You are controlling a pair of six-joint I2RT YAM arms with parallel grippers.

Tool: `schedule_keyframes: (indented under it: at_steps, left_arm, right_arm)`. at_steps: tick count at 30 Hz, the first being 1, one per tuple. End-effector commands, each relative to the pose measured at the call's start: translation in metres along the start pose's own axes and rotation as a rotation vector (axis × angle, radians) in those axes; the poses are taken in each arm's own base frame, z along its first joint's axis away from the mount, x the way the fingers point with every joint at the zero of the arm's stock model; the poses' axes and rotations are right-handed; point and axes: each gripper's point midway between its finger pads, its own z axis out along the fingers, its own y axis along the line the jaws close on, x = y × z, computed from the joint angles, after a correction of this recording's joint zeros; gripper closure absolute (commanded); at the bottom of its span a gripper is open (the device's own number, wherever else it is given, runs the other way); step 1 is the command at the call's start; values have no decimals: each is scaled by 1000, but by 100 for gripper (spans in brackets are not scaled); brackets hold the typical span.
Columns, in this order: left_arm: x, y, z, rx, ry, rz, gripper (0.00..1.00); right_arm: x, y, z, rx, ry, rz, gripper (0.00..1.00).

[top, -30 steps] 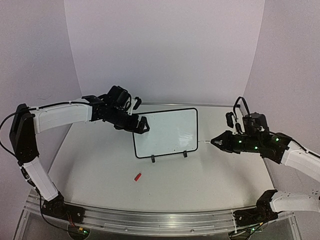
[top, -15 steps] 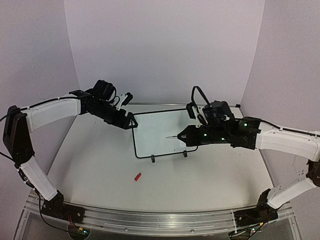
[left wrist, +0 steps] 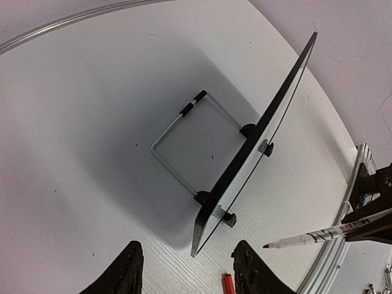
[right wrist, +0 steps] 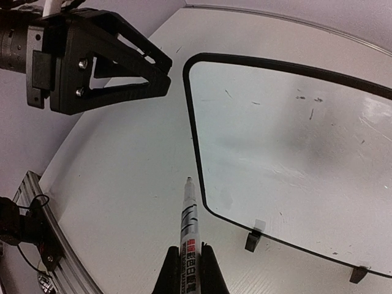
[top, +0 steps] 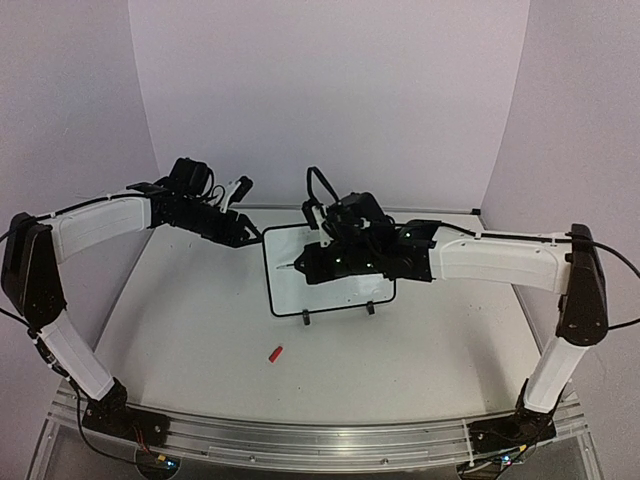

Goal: Write a sentence on the whiteboard
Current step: Hold the whiteboard at the center of the board.

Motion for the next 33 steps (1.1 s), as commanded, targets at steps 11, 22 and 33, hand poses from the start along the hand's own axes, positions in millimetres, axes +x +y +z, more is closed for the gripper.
schedule_keyframes:
  at_steps: [11, 22, 33]
  left_arm:
    - [-10, -13, 4, 90, -38, 32, 58]
    - [-4, -8, 13, 94, -13, 17, 65]
    - [-2, -7, 17, 102, -7, 7, 72]
  right_arm:
    - [-43, 5, 11, 57, -131, -56, 100]
    - [-47, 8, 23, 59, -134, -68, 100]
    - [-45, 3, 34, 86, -130, -66, 100]
